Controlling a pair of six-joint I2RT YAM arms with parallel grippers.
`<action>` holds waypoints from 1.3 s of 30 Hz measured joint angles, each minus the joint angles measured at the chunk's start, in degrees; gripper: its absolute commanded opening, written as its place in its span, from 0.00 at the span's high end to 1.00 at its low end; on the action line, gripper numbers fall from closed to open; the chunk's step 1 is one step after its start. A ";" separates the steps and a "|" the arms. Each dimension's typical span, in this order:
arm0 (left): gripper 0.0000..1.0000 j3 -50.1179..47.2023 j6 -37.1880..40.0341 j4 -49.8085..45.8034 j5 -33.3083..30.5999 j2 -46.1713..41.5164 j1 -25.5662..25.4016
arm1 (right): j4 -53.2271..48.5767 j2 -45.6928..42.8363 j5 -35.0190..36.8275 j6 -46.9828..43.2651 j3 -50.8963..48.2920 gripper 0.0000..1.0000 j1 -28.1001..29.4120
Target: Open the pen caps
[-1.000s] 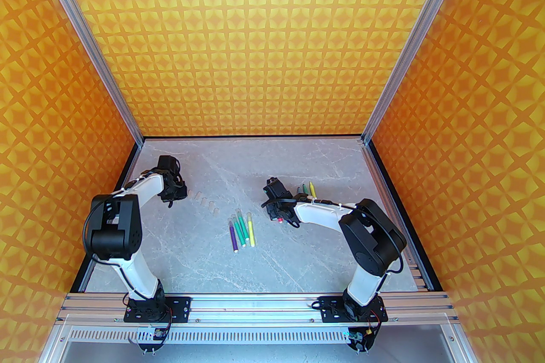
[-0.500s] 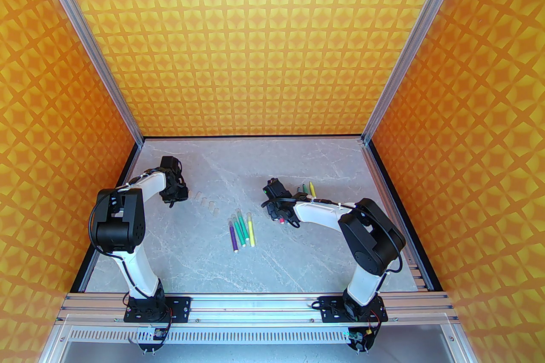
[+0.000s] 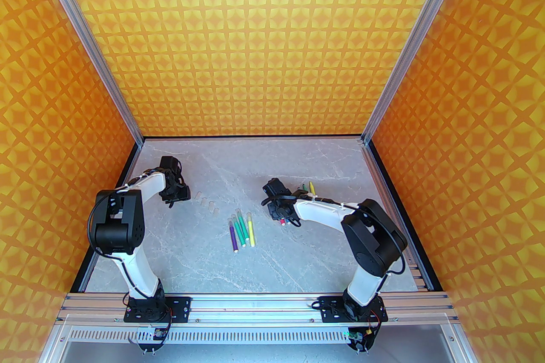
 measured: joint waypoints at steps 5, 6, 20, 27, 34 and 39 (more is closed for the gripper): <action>0.29 -3.08 -0.28 1.11 1.97 -7.87 0.02 | -2.01 -2.47 -0.39 -0.17 1.31 0.56 1.27; 0.28 -3.87 -0.31 1.55 2.58 -9.81 0.00 | -2.29 -2.60 -0.44 -0.20 1.64 0.55 1.81; 0.15 -21.18 -2.40 14.14 15.54 -32.81 0.00 | -6.51 -2.64 -4.39 0.35 3.32 0.54 8.04; 0.13 -26.10 -3.50 19.17 20.13 -38.07 0.00 | -7.41 -2.54 -8.02 2.38 3.41 0.54 9.40; 0.13 -27.12 -4.17 21.81 23.30 -38.12 0.00 | -7.91 -1.70 -10.49 4.57 4.24 0.54 10.40; 0.13 -27.43 -4.33 23.56 24.65 -37.83 -0.04 | -7.91 1.33 -12.17 6.23 5.46 0.55 12.09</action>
